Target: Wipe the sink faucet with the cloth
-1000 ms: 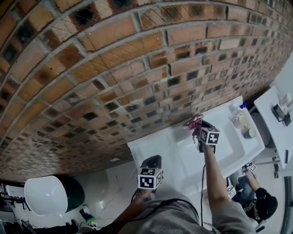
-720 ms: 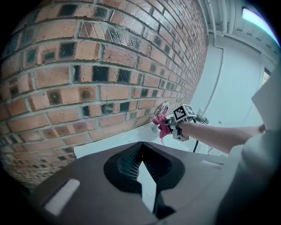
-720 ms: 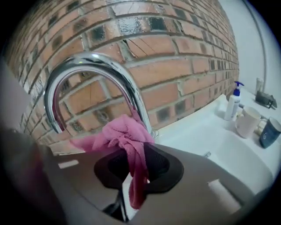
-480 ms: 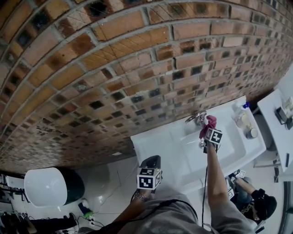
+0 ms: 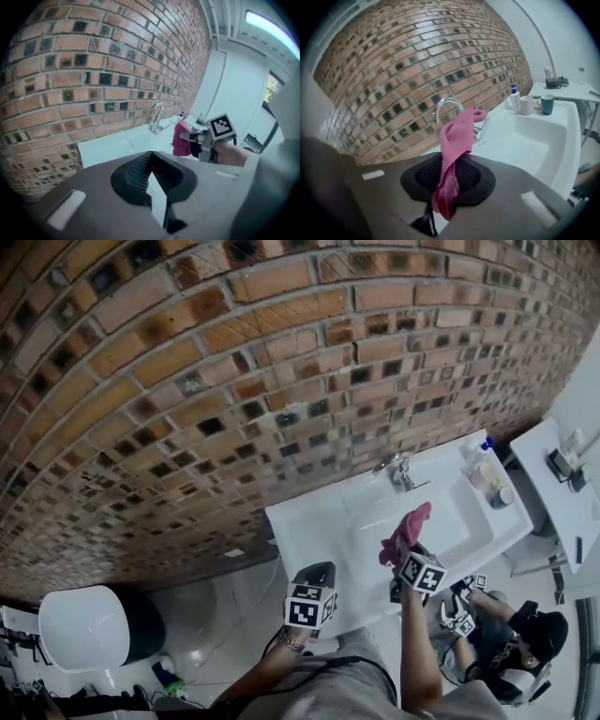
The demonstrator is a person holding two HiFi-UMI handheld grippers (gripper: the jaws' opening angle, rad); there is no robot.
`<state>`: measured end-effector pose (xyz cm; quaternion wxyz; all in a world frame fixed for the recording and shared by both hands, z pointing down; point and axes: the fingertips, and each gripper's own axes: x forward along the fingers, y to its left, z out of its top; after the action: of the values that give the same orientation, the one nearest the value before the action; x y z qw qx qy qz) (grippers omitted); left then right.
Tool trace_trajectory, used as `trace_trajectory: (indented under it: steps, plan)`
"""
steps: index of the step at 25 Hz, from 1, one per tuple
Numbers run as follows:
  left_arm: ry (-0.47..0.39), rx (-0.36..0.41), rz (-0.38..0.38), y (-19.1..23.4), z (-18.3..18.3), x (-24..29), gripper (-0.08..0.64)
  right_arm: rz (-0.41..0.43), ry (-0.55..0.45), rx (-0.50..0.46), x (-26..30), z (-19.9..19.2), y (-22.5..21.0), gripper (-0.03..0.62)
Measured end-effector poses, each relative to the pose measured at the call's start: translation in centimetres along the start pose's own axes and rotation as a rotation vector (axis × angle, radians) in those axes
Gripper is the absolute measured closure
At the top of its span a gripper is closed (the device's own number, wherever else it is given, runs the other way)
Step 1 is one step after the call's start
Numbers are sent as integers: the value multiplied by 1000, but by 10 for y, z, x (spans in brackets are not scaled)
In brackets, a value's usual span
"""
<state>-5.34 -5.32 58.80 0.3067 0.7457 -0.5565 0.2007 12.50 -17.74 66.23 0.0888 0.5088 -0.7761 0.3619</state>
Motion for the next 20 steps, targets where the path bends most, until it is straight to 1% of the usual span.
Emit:
trace_trajectory:
  steps: [2,4,6,9,11,13,16,20]
  plan:
    - [-24,18,-28,-7,-7,-18,545,54,-1,10,-33,-32,45,532]
    - [-43,29,-50,-9,-19,-39,545,67,1,-16,-63,-59,85,532]
    - [-54,25,-69,-8,-37,-58,545,55,32,-79,-91,-85,119,532]
    - [-61,-16,-76,-2,-73,-89,545,40,100,-210,-127,-128,166,532]
    - [-63,-26,-79,0,-93,-107,545,49,121,-248,-145,-151,192,532]
    - [-60,-17,-93,-5,-109,-124,545,54,136,-254,-160,-170,211,532]
    - [-81,-9,-112,-13,-117,-144,545,57,145,-285,-179,-185,233,532]
    - [-93,-6,-103,-15,-113,-159,552,97,121,-310,-197,-181,257,532]
